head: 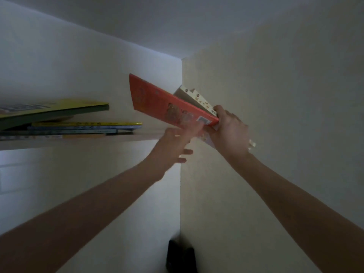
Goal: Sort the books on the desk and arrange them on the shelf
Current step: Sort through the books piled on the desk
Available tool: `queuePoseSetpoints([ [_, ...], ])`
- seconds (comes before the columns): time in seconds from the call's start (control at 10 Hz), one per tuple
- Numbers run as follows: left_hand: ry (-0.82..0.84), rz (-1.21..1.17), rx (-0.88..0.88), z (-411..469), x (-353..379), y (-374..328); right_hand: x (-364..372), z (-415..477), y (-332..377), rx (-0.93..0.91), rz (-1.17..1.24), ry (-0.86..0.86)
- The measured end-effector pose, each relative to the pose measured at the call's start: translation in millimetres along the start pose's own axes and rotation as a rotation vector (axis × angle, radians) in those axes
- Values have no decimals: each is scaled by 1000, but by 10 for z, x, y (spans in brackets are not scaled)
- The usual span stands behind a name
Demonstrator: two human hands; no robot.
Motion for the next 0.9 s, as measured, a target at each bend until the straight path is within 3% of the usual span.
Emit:
queuePoseSetpoints([
  [0.1,188,-286,-251,175,96,-150,-28,-208,146,16,-55,-24],
  [0.3,-184,-447,-305,377,56,-165,1,-418,375,3,-125,-166],
  [0.4,-322,-461,-311,378,-87,50,42,-555,495,14,41,-52],
  [0.5,-383,-329,-238,301,-290,179,187,-689,402,303,554,539],
  [0.6,-336,-110,-94,191,-505,209,81,-718,66,609,962,590],
  [0.7,-231,-11,-5,60,-634,164,114,-829,-319,854,936,561],
  [0.8,-107,35,82,-26,-703,126,301,-1018,-331,922,1173,743],
  [0.9,-47,49,132,-63,-747,89,248,-1024,-144,830,1409,703],
])
Point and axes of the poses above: each hand's wrist, its own z-axis towards the middle knuckle, its own x-axis out of the palm, y = z × x, the point moved 5 cm from there along z, towards the middle knuckle, and after that the axes turned 14 degrees about z, right-handed, at the moved point
